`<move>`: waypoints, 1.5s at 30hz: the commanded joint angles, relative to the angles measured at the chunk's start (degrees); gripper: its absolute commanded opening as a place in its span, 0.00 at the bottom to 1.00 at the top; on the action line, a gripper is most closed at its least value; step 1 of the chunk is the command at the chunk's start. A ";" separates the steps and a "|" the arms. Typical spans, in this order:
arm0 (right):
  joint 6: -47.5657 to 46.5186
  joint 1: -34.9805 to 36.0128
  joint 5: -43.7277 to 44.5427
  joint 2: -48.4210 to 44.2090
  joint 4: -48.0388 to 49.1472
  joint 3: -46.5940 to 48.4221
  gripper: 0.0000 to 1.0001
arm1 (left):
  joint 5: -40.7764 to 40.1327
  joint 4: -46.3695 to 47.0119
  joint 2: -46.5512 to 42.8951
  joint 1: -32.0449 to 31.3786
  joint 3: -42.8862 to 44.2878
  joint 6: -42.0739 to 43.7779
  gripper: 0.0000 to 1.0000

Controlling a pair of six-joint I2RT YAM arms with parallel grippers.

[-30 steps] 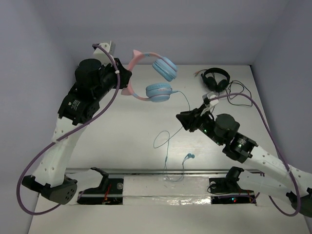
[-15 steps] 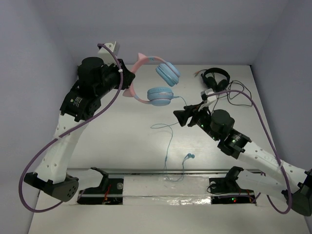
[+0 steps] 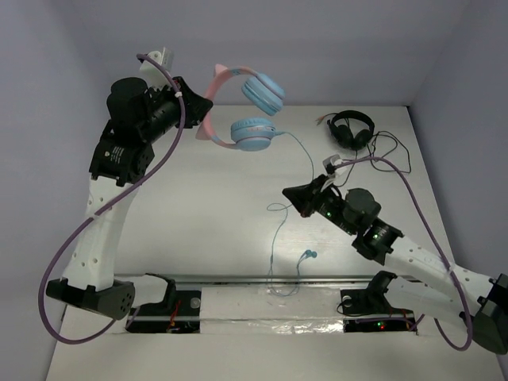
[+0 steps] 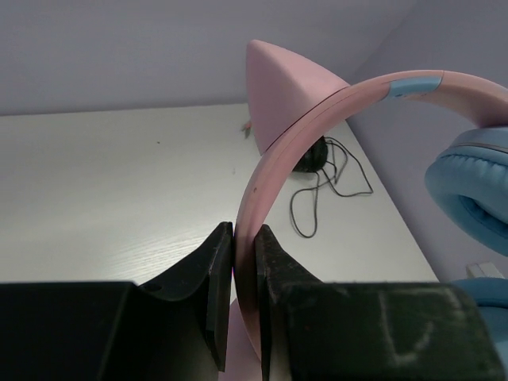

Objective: Wrap the headphones

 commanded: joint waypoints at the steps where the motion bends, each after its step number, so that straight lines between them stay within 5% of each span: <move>1: 0.77 -0.25 -1.45 -4.78 -7.42 3.82 0.02 | -4.86 6.60 -1.84 1.79 0.07 -1.84 0.00; 4: -1.42 -0.25 3.73 -7.51 -22.65 11.90 0.00 | -11.92 6.08 -2.11 1.79 -3.97 1.85 0.00; 8: -5.63 -0.25 16.10 -5.59 -36.47 25.17 0.00 | -9.57 8.17 -5.62 1.79 -18.33 2.74 0.00; 15: -17.06 -0.25 22.11 4.60 -40.01 44.60 0.00 | 2.02 10.73 -9.14 0.92 -37.80 4.59 0.00; 21: -26.30 -0.25 13.94 15.85 -42.30 54.88 0.00 | 7.22 11.17 -7.04 -4.26 -42.38 6.34 0.00; 31: -28.77 -0.25 17.27 25.61 -42.03 60.53 0.00 | 12.40 11.87 -5.01 -17.01 -40.10 9.42 0.00; 45: -18.58 -4.30 20.44 22.46 -31.66 43.40 0.00 | 26.82 23.47 -12.13 -17.02 -39.58 4.15 0.00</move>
